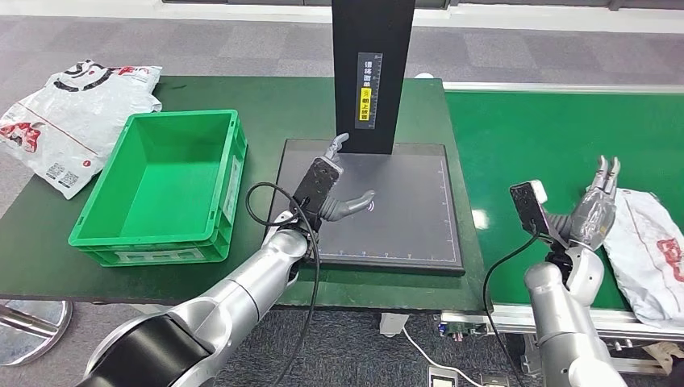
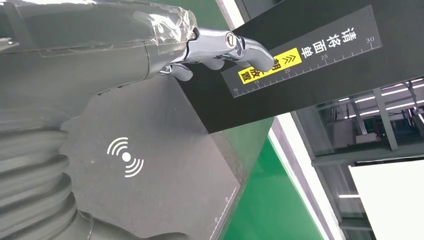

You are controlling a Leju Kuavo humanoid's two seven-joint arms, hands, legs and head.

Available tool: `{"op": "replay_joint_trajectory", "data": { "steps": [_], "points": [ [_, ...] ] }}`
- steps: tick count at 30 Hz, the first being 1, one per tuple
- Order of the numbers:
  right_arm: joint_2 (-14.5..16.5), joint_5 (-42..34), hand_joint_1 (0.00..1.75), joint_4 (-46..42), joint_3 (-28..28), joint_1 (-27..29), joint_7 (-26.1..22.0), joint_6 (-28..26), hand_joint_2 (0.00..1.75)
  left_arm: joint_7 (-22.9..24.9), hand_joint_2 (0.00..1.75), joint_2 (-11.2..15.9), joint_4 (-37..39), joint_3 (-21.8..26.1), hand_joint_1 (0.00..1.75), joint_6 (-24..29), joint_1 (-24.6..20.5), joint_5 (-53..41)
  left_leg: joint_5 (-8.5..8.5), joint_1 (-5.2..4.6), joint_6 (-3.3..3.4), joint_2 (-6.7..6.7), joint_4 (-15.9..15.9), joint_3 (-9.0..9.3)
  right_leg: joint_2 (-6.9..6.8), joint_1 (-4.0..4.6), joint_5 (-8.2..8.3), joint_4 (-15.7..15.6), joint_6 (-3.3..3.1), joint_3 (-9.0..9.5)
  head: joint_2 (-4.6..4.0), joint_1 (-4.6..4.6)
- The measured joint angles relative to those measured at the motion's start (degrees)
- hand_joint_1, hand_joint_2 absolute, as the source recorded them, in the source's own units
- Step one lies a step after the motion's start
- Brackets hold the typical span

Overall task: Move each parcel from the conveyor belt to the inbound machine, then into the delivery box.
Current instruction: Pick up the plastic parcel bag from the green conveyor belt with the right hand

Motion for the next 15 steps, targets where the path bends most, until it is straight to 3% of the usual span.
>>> {"op": "replay_joint_trajectory", "data": {
  "steps": [15],
  "points": [
    [0.03, 0.0, 0.0, -0.02, -0.02, 0.0, 0.01, 0.0, 1.75, 0.0, 1.75, 0.0, -0.01, 0.0, 0.0, 0.0, 0.01, 0.0, 0.0, 0.0, 0.0, 0.0, 0.0, 0.0, 0.0, 0.0, 0.0, 0.0, 0.0, 0.0, -0.01, 0.0]
  ]
}}
